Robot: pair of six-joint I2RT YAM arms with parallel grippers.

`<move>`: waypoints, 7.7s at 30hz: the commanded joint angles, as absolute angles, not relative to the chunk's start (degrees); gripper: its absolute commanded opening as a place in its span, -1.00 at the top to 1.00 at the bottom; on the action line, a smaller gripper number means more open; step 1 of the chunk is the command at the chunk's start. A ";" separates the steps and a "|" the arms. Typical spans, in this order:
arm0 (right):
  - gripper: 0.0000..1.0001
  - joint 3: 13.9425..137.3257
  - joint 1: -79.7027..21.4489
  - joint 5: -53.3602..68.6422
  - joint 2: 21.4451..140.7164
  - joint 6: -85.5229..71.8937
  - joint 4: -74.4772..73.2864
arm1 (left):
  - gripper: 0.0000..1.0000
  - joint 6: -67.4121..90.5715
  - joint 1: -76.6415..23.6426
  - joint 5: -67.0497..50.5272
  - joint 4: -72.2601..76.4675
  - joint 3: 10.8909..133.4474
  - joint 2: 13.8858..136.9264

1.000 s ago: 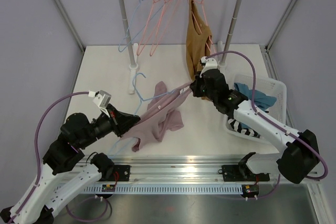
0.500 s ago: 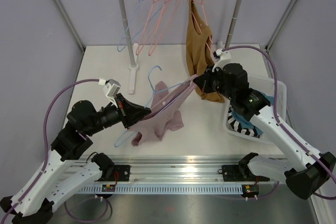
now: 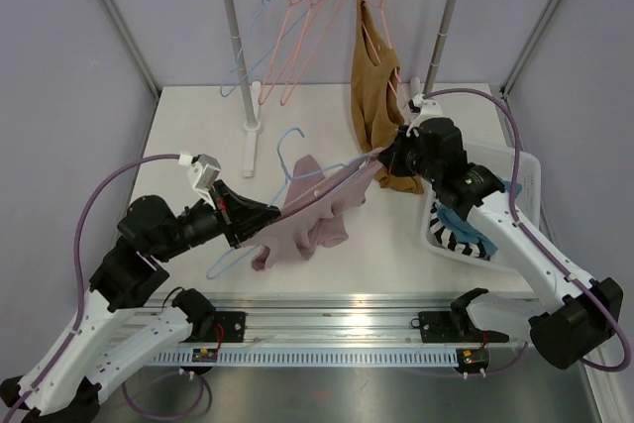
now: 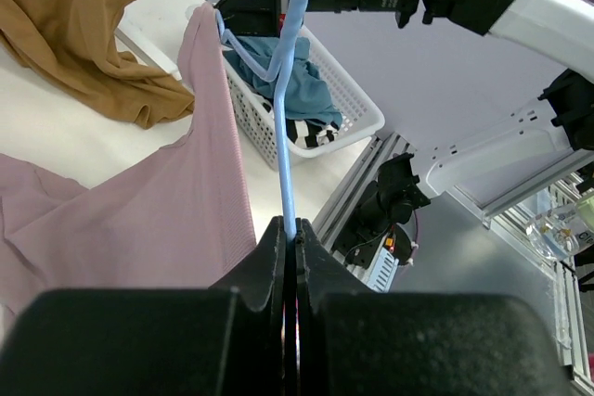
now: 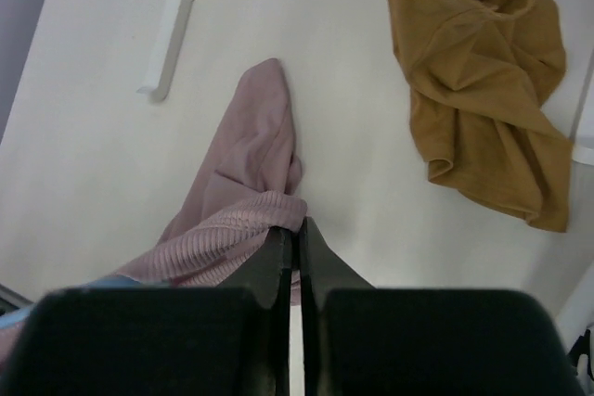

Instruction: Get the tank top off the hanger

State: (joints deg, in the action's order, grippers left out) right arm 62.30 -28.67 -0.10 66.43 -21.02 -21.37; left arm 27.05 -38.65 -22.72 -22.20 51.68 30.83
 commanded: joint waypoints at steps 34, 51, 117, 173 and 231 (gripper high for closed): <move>1.00 71.82 -33.93 20.32 49.04 -11.95 -42.10 | 1.00 16.70 -44.30 -7.05 42.00 55.01 53.18; -0.99 55.46 -34.54 11.16 42.19 -16.70 -34.89 | 1.00 18.28 -44.30 10.46 -11.31 72.64 60.96; -0.99 45.70 -43.50 -6.41 62.47 -28.65 -28.48 | -0.98 23.47 -31.38 -2.01 -22.24 121.39 91.62; 1.00 59.17 -0.44 -18.11 79.45 -24.51 -39.14 | -0.98 16.79 -32.35 12.31 -38.41 45.88 16.26; -0.03 149.33 -16.52 2.02 114.96 -8.09 -47.55 | -0.98 16.00 -27.25 4.13 -37.97 45.79 23.20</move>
State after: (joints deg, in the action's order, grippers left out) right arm 148.90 -15.88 3.73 117.36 -9.15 -51.90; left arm 17.15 -27.62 6.28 -41.01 46.22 23.35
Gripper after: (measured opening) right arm 0.512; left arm 0.988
